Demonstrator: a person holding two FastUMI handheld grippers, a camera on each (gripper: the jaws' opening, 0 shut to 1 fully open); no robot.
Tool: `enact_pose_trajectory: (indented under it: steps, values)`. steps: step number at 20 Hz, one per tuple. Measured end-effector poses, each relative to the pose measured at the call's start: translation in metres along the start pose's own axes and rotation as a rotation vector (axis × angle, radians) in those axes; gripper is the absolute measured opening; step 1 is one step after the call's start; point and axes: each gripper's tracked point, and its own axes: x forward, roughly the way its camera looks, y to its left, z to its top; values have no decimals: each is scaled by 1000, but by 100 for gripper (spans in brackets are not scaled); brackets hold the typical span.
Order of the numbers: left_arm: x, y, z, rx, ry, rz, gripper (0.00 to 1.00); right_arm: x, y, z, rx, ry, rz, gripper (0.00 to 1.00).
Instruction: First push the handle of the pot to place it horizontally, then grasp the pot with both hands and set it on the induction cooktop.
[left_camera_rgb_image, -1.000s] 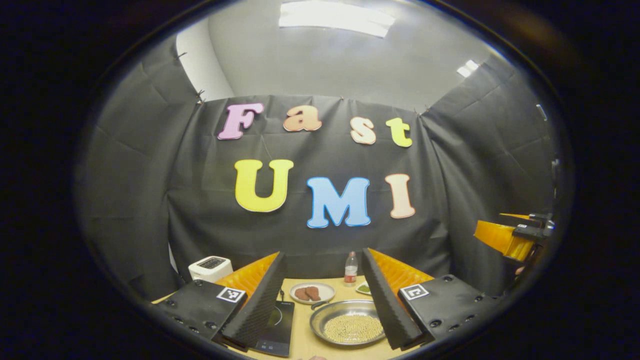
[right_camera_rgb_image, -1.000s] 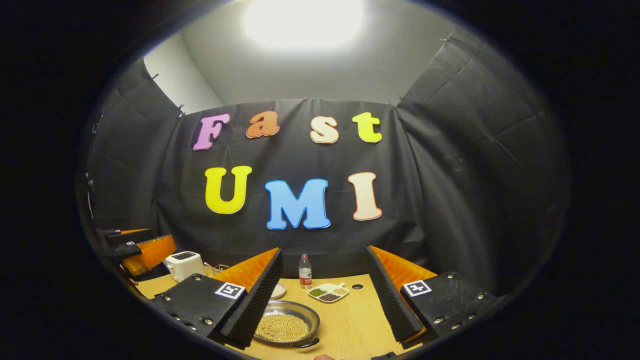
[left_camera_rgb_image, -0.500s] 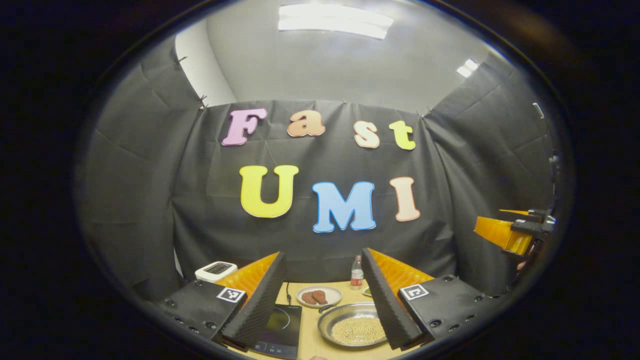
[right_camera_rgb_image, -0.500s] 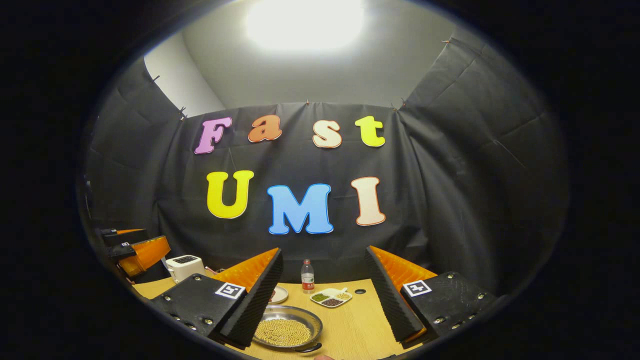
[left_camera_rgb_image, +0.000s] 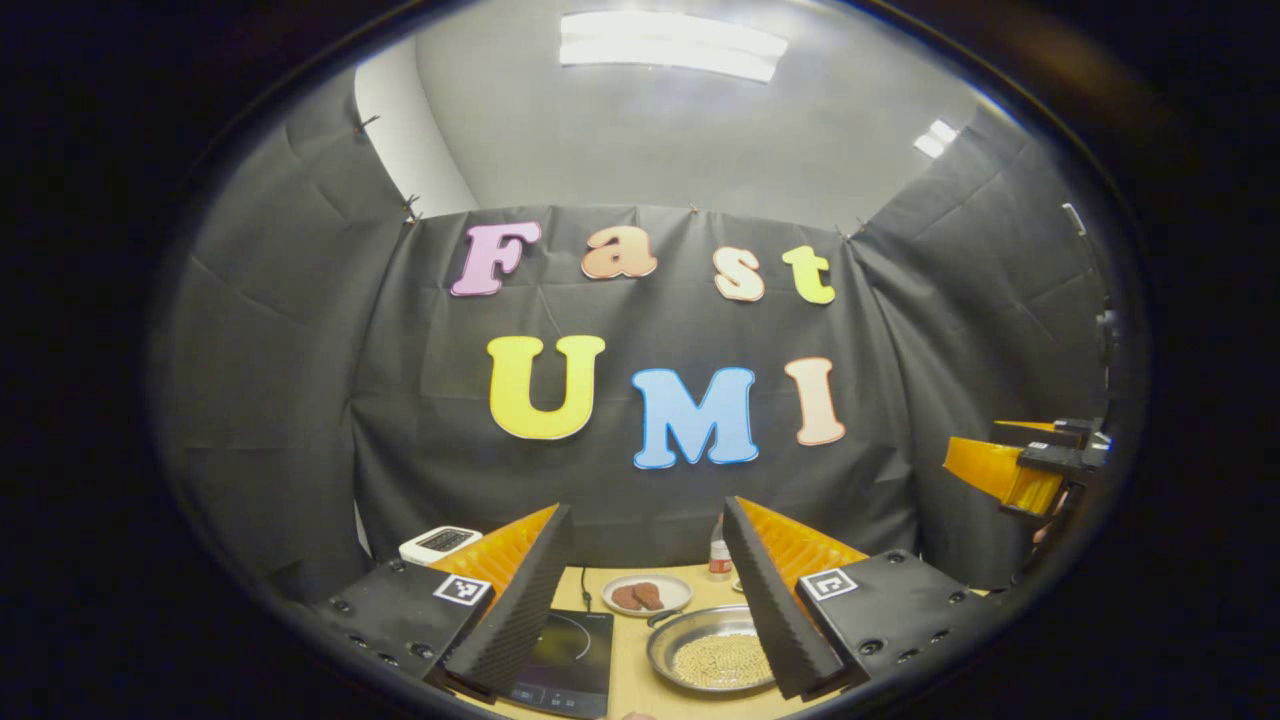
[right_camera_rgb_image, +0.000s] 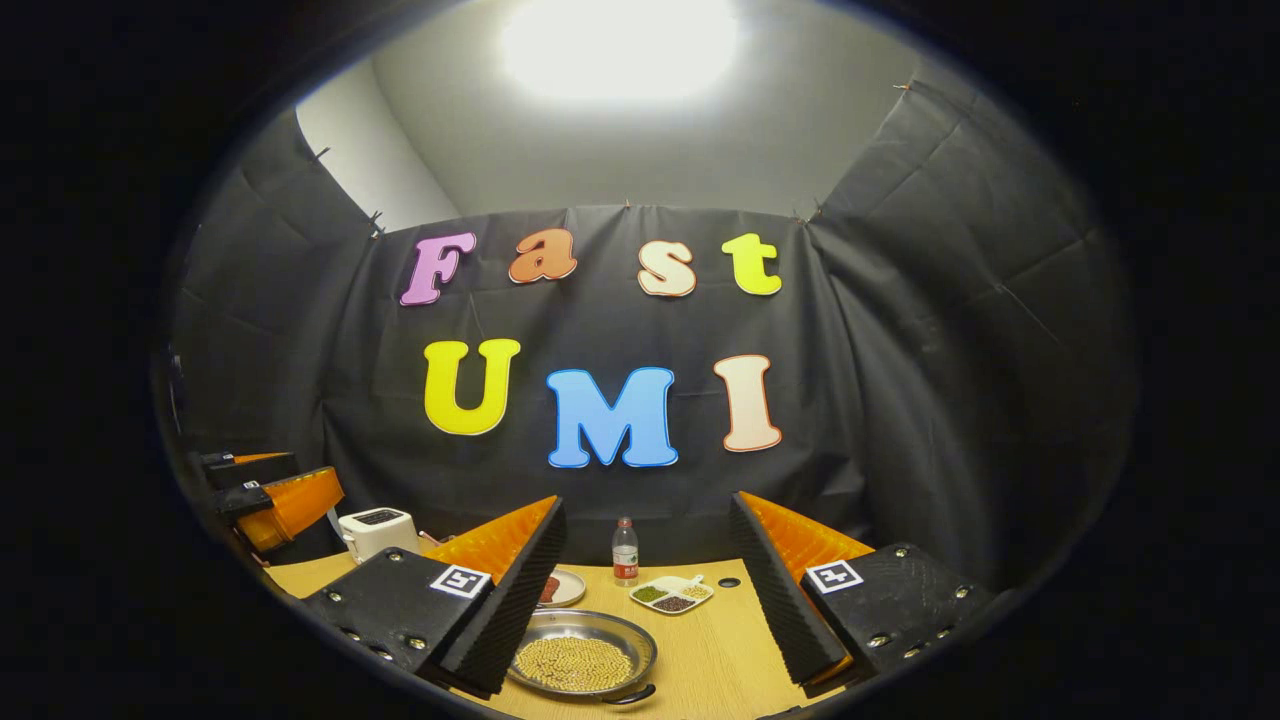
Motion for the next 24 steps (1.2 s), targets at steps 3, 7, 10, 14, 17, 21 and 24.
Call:
enact_pose_trajectory:
  steps: [3,7,10,14,17,21,24]
  values:
    - [3,4,-2,-10,-4,-10,100,-1,6,-8,-1,22,2,67]
    - [10,15,1,-3,-17,-22,100,1,19,-9,20,34,7,46]
    - [12,27,1,2,-26,-25,100,3,12,-8,-2,40,-38,12]
    - [15,51,-4,-1,-25,-26,100,8,55,-35,-3,110,68,6]
    - [14,71,-9,-3,-17,-28,96,6,78,-62,-29,190,146,6]
    - [10,91,-12,2,-14,0,96,0,94,-100,-52,292,216,6]
    - [10,96,-19,13,5,24,100,1,93,-126,-113,359,251,6]
